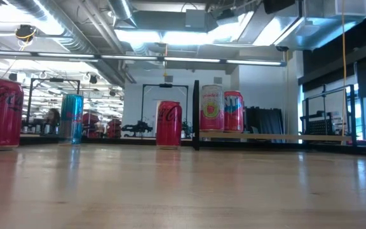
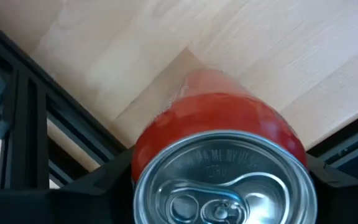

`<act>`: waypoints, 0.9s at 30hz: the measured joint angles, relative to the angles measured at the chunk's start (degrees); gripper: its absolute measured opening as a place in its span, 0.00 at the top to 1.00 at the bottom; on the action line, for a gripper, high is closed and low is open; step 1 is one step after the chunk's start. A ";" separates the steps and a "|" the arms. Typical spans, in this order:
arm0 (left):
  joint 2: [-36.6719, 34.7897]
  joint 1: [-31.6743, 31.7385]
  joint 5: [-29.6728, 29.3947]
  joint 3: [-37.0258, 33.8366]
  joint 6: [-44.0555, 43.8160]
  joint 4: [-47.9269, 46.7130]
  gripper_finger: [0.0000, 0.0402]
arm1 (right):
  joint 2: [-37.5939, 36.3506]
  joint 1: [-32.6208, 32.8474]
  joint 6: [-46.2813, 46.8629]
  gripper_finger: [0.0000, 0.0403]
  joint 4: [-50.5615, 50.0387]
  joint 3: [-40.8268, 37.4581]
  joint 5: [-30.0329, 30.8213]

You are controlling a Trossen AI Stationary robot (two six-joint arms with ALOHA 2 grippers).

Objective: Place canned beverage on shelf
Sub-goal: Put the red soda can on the shelf aligned with the other red soda can

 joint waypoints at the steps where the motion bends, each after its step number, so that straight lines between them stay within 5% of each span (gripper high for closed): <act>1: 0.00 0.80 0.36 0.14 1.41 -0.03 0.35 | 0.00 0.00 0.04 0.12 0.09 0.00 0.07; 19: 0.31 23.67 -7.44 12.57 38.14 0.32 0.35 | -0.07 0.07 7.13 0.12 -7.67 0.00 0.23; 27: 4.36 33.54 -10.54 20.59 57.75 1.81 0.35 | -0.09 0.02 7.66 0.12 2.94 -8.25 4.83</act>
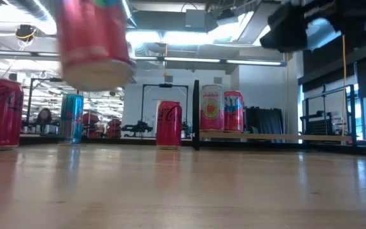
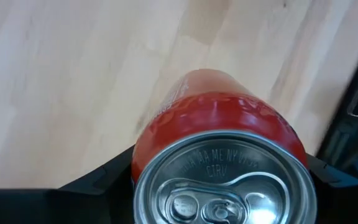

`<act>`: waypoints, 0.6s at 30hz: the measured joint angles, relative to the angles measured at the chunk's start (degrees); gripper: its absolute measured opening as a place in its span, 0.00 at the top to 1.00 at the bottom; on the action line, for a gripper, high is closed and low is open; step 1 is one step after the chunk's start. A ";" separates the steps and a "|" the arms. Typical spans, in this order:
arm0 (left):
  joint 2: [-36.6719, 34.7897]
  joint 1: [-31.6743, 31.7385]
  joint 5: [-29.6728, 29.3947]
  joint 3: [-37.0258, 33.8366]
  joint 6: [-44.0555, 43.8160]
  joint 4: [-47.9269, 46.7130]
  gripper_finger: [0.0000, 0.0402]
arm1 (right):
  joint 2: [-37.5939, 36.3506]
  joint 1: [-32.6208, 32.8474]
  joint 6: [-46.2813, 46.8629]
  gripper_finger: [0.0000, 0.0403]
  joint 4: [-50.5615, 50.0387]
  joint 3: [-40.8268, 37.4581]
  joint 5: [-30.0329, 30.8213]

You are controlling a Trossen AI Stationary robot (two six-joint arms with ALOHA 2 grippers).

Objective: Place canned beverage on shelf
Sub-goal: Put the red soda can on the shelf aligned with the other red soda can

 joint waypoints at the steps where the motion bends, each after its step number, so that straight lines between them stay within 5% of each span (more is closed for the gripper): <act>1: 1.22 1.00 0.31 1.18 2.14 -0.22 0.35 | -0.02 -0.02 0.61 0.12 1.58 -1.26 0.96; 8: 11.07 6.91 3.64 9.78 13.16 0.26 0.35 | 0.00 -0.02 7.28 0.12 3.95 -6.16 4.74; 18: 20.79 9.45 7.88 15.08 15.57 0.59 0.34 | 0.00 0.00 9.41 0.12 4.35 -7.48 5.71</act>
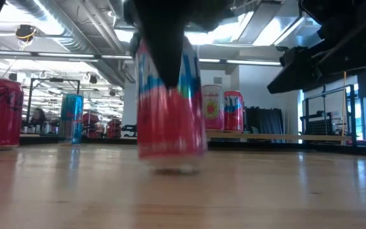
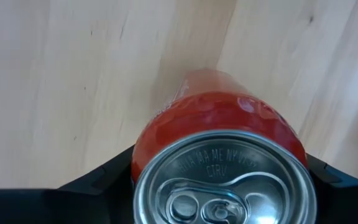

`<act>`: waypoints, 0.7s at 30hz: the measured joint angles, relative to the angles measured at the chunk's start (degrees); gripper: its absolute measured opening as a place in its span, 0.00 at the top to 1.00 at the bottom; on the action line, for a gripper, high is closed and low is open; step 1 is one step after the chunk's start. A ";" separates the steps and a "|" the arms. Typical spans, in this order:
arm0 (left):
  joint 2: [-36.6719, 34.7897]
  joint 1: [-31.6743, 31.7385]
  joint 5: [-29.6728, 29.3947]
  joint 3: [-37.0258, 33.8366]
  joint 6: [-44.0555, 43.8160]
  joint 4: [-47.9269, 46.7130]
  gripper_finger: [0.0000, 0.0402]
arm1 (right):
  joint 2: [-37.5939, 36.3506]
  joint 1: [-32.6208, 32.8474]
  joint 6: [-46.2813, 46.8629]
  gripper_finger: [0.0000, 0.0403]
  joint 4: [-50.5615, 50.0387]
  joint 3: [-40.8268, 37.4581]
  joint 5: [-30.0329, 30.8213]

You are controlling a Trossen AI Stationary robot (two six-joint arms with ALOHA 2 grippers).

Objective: Place canned beverage on shelf
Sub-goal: Put the red soda can on the shelf aligned with the other red soda can

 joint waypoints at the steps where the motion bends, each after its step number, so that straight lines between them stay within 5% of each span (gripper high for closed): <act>1: 0.19 0.08 0.13 0.06 -0.11 0.23 0.33 | 0.00 0.00 0.01 0.12 0.00 0.00 -0.02; 13: -0.02 -0.84 0.99 0.06 0.73 4.42 0.15 | 0.00 -0.02 0.05 0.12 0.19 0.00 -0.11; 21: -3.09 -1.50 1.12 0.06 0.09 3.17 0.13 | 0.02 -0.02 -0.34 0.12 0.91 0.00 0.38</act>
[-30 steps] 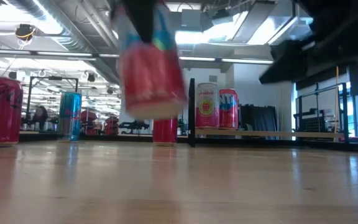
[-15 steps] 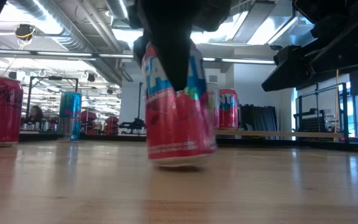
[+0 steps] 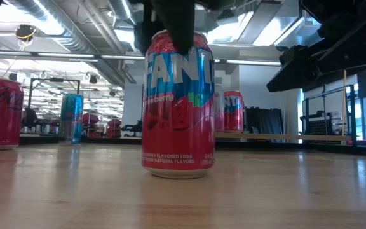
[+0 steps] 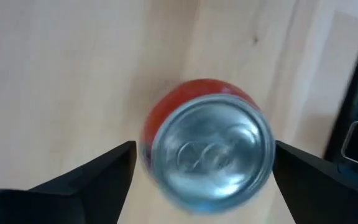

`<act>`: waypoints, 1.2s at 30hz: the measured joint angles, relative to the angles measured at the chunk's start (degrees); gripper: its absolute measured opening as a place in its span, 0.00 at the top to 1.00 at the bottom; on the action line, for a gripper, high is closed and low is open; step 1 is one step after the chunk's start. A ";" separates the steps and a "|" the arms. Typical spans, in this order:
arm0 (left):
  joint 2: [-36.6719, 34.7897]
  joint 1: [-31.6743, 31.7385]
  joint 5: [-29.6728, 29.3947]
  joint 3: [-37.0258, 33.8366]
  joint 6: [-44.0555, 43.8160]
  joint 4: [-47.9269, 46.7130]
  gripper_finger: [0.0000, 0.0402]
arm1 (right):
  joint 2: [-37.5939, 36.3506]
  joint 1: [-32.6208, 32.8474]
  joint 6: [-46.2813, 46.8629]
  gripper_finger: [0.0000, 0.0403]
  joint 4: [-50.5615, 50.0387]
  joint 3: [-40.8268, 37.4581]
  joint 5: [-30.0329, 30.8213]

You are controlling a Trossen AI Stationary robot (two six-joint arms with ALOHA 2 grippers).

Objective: Place canned beverage on shelf
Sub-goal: Put the red soda can on the shelf aligned with the other red soda can

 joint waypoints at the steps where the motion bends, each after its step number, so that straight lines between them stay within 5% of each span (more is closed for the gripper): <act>1: -0.60 -0.61 -2.25 0.00 -0.02 -0.58 0.14 | 0.02 0.00 -0.04 0.12 0.51 0.00 0.04; 13: -4.93 -13.23 -24.72 -1.15 -8.12 -5.96 0.14 | 5.44 0.00 -2.44 0.12 11.89 0.41 -0.48; 27: -4.88 -23.20 -40.25 -27.78 -31.33 10.99 0.14 | 24.14 -0.05 -6.74 0.12 18.90 10.98 6.58; 36: -4.86 -23.29 -45.22 -37.00 -33.65 27.52 0.14 | 30.74 -1.28 -4.49 0.12 18.95 17.23 9.90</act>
